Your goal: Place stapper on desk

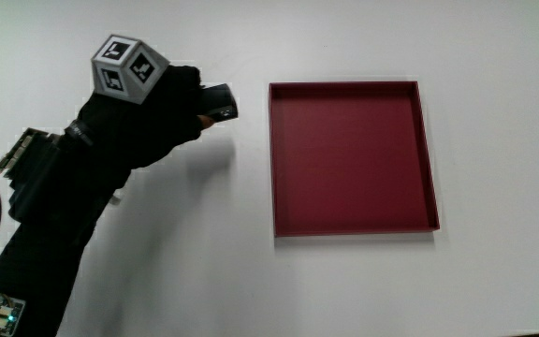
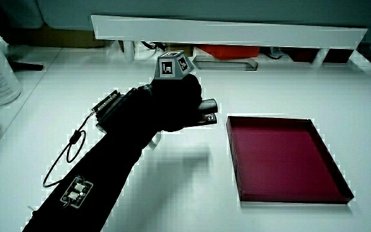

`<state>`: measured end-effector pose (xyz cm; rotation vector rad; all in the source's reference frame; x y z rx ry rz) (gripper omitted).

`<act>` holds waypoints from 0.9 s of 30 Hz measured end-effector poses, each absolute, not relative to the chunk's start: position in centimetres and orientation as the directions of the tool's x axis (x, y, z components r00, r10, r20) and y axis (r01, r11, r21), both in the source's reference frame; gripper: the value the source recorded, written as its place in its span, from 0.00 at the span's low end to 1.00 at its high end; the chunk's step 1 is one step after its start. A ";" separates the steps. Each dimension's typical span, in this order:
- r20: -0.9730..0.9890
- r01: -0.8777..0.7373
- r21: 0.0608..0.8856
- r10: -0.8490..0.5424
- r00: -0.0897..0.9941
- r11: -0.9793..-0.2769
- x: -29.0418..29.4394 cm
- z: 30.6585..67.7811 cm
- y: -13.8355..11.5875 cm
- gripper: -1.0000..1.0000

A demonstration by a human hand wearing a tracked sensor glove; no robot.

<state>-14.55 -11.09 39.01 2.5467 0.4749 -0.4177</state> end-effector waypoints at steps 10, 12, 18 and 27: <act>-0.299 0.334 0.498 0.203 0.932 -0.800 -17.2 41.4 -10.3 0.50; -0.289 0.331 0.507 0.204 0.935 -0.796 -17.4 41.7 -10.2 0.50; -0.291 0.316 0.540 0.179 0.940 -0.781 -18.0 42.9 -10.0 0.50; -0.316 0.312 0.568 0.149 0.937 -0.761 -18.8 44.5 -10.1 0.50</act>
